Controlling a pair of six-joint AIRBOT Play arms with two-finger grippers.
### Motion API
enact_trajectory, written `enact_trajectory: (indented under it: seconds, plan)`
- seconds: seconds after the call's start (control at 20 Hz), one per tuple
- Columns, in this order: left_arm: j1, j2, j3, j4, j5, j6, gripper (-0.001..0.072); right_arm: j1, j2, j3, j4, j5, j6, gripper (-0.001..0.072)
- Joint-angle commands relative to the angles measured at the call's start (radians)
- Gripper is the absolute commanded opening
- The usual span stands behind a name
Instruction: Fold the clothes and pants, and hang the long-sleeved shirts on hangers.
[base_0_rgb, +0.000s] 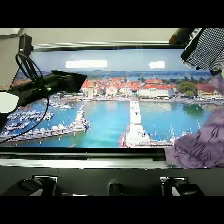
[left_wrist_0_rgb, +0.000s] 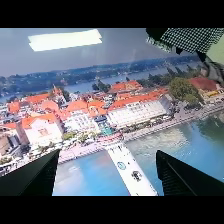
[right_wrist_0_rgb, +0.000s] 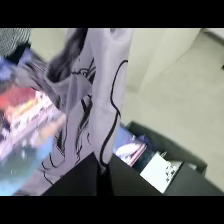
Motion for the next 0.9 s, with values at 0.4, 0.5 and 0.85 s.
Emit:
enact_trajectory:
  seconds: [0.4, 0.5, 0.85]
  plan:
    - [0.000, -0.018, -0.004, 0.000, -0.059, -0.003, 0.0709, -0.195, -0.451, 0.462, -0.288, -0.289, 0.064, 0.0026]
    - [0.000, -0.022, -0.004, 0.000, -0.059, -0.003, 0.0709, -0.282, -0.446, 0.462, -0.289, -0.348, 0.120, 0.0026]
    - [0.000, -0.029, -0.008, 0.000, -0.058, -0.002, 0.0708, -0.515, -0.445, 0.462, -0.282, -0.493, 0.272, 0.0026]
